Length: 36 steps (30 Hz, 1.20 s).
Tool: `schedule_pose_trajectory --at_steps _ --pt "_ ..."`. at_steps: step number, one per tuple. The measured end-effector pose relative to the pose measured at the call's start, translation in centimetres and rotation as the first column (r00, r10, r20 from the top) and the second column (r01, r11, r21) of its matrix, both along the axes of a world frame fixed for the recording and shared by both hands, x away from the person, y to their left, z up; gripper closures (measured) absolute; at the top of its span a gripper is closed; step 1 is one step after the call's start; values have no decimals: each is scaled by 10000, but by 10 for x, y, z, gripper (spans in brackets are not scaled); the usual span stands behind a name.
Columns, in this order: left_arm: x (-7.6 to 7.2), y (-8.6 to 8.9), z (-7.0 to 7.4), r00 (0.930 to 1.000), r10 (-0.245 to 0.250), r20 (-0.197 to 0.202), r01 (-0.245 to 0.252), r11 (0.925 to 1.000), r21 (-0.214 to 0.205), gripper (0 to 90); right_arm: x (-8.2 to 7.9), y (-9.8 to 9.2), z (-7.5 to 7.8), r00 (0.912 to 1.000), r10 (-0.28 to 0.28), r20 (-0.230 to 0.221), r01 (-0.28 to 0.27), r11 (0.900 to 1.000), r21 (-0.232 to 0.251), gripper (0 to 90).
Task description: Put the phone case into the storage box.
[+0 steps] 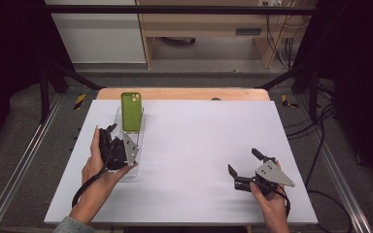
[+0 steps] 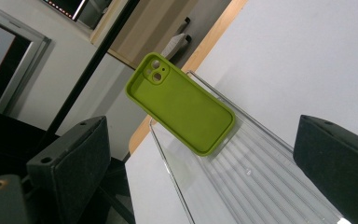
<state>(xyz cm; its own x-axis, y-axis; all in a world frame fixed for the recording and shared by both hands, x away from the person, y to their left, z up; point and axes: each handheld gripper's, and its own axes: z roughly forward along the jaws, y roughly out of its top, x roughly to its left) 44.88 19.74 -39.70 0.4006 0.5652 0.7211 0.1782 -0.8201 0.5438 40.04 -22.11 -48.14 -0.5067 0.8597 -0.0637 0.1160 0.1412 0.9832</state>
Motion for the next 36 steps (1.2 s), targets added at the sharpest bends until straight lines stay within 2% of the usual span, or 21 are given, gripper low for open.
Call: schedule_pose_trajectory --at_steps 2,3,6,16,20,22,23,25,26,27,28,29,30,32,33,34,35,36 --pt "0 2 1 10000 4 34 -4 9999 -150 35 0 0 0 10000 -7 -9 7 10000 -2 28" --pt "0 4 3 10000 2 32 -1 9993 -375 35 0 0 0 10000 -6 -11 6 10000 4 28" --pt "-1 5 3 10000 7 17 -6 9983 -577 35 0 0 0 10000 3 -12 -3 10000 -5 28" --pt "-2 7 5 10000 -44 -35 40 9963 -854 27 0 0 0 10000 -3 -8 3 10000 -2 28" --pt "-4 8 5 9998 -84 -160 62 9917 -1285 26 0 0 0 10000 -5 -7 5 10000 3 28" --pt "-5 11 6 9994 -149 -297 96 9851 -1719 24 0 0 0 10000 -2 -2 2 10000 -4 28" --pt "-5 11 6 9994 -149 -297 96 9851 -1719 24 0 0 0 10000 -3 -1 3 10000 -1 28" --pt "-6 12 7 9993 -164 -326 97 9802 -1976 24 0 0 0 10000 -2 -5 2 10000 -6 28" --pt "-6 14 7 9993 -171 -341 94 9766 -2148 24 0 0 0 10000 -5 -11 5 10000 -1 28" --pt "-7 16 8 9990 -225 -375 123 9675 -2524 24 0 0 0 10000 -5 -7 5 10000 -1 28" --pt "-7 16 8 9990 -225 -375 123 9675 -2524 23 0 0 0 10000 -9 -13 9 10000 0 28" --pt "-8 19 8 9987 -260 -436 127 9595 -2815 23 0 0 0 10000 -11 -13 11 10000 3 28" --pt "-8 19 8 9987 -260 -436 127 9595 -2815 23 0 0 0 10000 -12 -12 12 10000 6 28" --pt "-8 22 8 9986 -217 -485 60 9532 -3023 25 0 0 0 10000 -15 1 15 10000 2 28" --pt "-8 26 8 9984 -217 -523 31 9435 -3314 25 0 0 0 10000 -17 2 17 10000 6 28" --pt "-8 28 8 9984 -213 -529 15 9373 -3484 25 0 0 0 10000 -16 2 16 10000 7 28" --pt "-8 28 8 9984 -213 -529 15 9373 -3484 25 0 0 0 10000 -17 2 17 10000 5 28" --pt "-8 32 8 9983 -243 -535 23 9260 -3776 25 0 0 0 10000 -14 5 14 10000 4 28"
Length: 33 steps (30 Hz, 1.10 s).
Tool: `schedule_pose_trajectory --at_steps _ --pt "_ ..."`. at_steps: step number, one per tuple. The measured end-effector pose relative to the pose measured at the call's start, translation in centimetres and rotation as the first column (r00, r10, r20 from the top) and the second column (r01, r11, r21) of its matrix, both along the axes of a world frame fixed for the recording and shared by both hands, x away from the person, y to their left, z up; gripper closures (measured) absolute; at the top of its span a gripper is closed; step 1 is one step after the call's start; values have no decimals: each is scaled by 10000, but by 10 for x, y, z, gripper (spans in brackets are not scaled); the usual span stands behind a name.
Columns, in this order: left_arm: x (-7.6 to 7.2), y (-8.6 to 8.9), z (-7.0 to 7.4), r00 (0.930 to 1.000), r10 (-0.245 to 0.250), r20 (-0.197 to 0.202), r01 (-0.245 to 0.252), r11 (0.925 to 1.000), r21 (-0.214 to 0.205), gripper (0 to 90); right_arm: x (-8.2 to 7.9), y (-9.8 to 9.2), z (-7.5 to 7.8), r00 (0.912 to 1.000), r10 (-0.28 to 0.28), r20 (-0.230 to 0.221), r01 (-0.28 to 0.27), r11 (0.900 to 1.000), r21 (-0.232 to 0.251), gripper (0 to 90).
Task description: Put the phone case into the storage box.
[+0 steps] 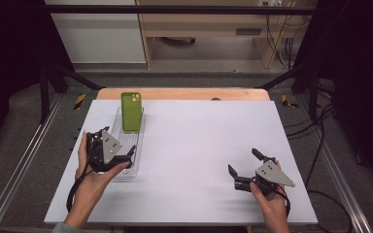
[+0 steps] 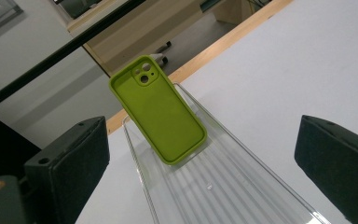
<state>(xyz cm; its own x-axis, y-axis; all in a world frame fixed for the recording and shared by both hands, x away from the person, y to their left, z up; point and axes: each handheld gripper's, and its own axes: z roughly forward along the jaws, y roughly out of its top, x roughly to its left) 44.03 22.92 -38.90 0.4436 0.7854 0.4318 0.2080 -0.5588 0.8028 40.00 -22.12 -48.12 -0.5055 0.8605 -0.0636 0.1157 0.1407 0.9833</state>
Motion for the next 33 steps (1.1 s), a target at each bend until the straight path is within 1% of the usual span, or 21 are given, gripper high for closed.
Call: schedule_pose_trajectory --at_steps 2,3,5,6,10,12,14,16,17,19,20,21,22,23,24,25,26,30,32,33 --pt "-1 4 1 10000 3 21 -2 9993 -387 25 0 0 0 10000 3 -1 -3 10000 -1 28" --pt "-1 4 1 10000 3 21 -2 9993 -387 25 0 0 0 10000 2 -2 -2 10000 -1 28" --pt "-2 9 2 10000 -18 55 22 9975 -710 22 0 0 0 10000 5 1 -5 10000 -3 28" --pt "-2 9 2 10000 -18 55 22 9975 -710 21 0 0 0 10000 9 0 -9 10000 -6 28" --pt "-5 17 2 9998 -167 95 177 9933 -1146 20 0 0 0 10000 20 0 -20 10000 -6 28" --pt "-7 20 3 9996 -233 135 249 9918 -1257 20 0 0 0 10000 20 -2 -20 10000 -6 28" --pt "-9 24 3 9996 -145 222 175 9898 -1411 20 0 0 0 10000 30 -3 -30 10000 -7 28" --pt "-10 27 3 9994 -186 297 231 9871 -1587 19 0 1 0 10000 36 -2 -36 10000 -6 28" --pt "-10 27 3 9994 -186 297 231 9871 -1587 19 0 1 0 10000 36 -2 -36 10000 -6 28" --pt "-12 30 3 9992 -212 331 270 9822 -1858 19 0 1 0 10000 29 -11 -29 10000 -3 28" --pt "-14 33 4 9989 -199 415 280 9782 -2058 19 0 1 0 10000 32 -3 -32 10000 -7 28" --pt "-14 33 4 9989 -199 415 280 9782 -2058 19 0 1 0 10000 33 -9 -33 10000 0 28" --pt "-16 35 4 9984 -269 493 372 9740 -2236 19 0 1 0 10000 49 12 -49 10000 -19 28" --pt "-16 35 4 9984 -269 493 372 9740 -2236 19 0 1 0 10000 54 17 -54 10000 -21 28" --pt "-19 37 3 9978 -295 593 432 9684 -2457 19 0 1 0 10000 58 15 -58 10000 -22 28" --pt "-20 39 3 9973 -365 635 516 9653 -2558 19 0 1 0 10000 59 15 -59 10000 -14 28" --pt "-20 39 3 9973 -365 635 516 9653 -2558 19 0 1 0 10000 57 15 -57 10000 -16 28" --pt "-26 41 4 9955 -634 711 808 9572 -2779 18 0 1 0 10000 56 10 -56 10000 -25 28" --pt "-28 43 4 9951 -666 732 846 9563 -2799 18 0 1 0 10000 62 7 -62 10000 -33 28" --pt "-29 43 4 9948 -676 761 867 9545 -2853 19 0 1 0 10000 59 4 -59 10000 -38 28"
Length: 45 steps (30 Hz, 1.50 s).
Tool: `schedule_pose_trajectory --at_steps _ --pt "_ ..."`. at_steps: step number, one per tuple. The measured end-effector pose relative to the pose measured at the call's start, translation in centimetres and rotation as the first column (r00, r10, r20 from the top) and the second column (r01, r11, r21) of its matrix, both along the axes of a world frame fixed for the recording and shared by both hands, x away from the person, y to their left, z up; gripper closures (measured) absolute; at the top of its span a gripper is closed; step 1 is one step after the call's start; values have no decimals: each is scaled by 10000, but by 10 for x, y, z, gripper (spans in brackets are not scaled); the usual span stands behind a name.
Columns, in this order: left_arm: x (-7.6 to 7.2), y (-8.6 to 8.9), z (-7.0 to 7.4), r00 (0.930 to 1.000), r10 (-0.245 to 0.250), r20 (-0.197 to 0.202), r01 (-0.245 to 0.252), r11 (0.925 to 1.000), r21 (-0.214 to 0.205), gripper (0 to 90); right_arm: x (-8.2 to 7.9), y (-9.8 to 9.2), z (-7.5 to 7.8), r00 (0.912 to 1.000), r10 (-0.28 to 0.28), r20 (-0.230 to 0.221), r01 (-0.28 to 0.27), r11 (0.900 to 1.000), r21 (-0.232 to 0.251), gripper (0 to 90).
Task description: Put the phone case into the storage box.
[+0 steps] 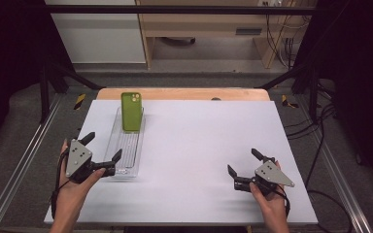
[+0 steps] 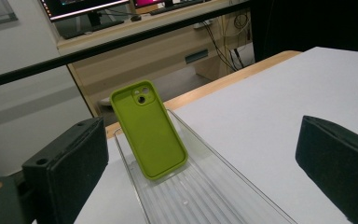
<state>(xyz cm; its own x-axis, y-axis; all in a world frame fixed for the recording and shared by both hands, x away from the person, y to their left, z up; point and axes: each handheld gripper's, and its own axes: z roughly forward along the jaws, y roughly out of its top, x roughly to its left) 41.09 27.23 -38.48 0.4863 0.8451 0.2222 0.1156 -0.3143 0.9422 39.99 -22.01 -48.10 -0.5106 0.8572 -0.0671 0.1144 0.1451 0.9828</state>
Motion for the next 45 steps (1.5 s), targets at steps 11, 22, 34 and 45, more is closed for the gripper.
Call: schedule_pose_trajectory --at_steps 11,22,34,45 --pt "-10 9 -10 9994 -202 297 227 9961 -853 17 0 1 -1 10000 70 -35 -70 10000 -50 28" --pt "-12 14 -26 9995 -235 191 255 9935 -1112 16 0 1 -1 10000 82 -45 -83 9999 -61 28" --pt "-10 15 -45 9991 -414 37 416 9922 -1171 16 0 1 -1 9999 95 -38 -96 9999 -78 29" --pt "-12 11 -59 9988 -467 144 482 9902 -1308 19 -1 -2 2 10000 59 69 -59 10000 -56 28"
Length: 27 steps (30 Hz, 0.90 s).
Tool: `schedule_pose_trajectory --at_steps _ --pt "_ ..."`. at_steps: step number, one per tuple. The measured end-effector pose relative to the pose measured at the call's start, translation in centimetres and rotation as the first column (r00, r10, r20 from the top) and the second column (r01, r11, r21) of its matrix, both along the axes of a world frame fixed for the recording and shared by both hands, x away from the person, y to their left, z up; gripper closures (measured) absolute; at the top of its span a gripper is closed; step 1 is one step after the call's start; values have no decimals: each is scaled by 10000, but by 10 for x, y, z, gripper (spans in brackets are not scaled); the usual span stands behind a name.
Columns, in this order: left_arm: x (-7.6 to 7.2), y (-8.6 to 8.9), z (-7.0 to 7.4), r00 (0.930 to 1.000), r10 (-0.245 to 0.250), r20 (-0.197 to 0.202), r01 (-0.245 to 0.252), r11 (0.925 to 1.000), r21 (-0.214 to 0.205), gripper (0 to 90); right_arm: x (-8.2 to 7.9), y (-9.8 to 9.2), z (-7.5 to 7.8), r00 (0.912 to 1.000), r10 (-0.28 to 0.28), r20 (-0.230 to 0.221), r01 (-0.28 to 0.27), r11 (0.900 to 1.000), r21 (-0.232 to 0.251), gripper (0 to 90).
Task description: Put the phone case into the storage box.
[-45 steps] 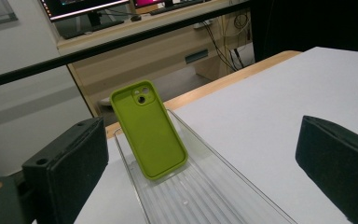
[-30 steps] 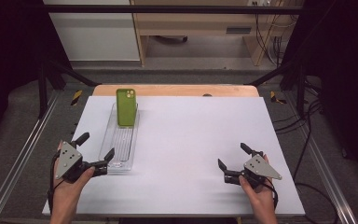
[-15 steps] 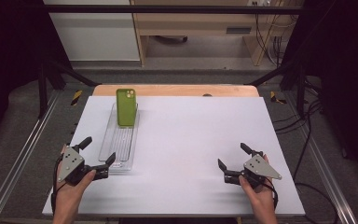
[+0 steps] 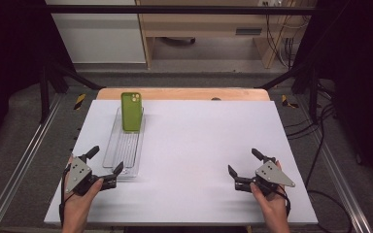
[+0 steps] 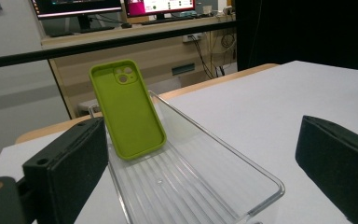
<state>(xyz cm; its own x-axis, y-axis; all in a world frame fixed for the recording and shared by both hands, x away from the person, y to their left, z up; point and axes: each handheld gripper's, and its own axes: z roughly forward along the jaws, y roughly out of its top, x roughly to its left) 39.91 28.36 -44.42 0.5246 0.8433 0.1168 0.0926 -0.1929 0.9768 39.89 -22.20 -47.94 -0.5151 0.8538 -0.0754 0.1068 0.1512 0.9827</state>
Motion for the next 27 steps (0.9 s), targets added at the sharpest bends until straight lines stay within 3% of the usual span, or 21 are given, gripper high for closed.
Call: schedule_pose_trajectory --at_steps 4,27 --pt "-1 -2 -5 9998 -175 -55 176 9998 117 18 -1 -4 1 10000 -82 22 81 9999 84 28" --pt "-3 13 -19 9983 437 -388 -462 9967 -662 18 -6 -17 1 9998 -100 171 104 9996 -257 27"
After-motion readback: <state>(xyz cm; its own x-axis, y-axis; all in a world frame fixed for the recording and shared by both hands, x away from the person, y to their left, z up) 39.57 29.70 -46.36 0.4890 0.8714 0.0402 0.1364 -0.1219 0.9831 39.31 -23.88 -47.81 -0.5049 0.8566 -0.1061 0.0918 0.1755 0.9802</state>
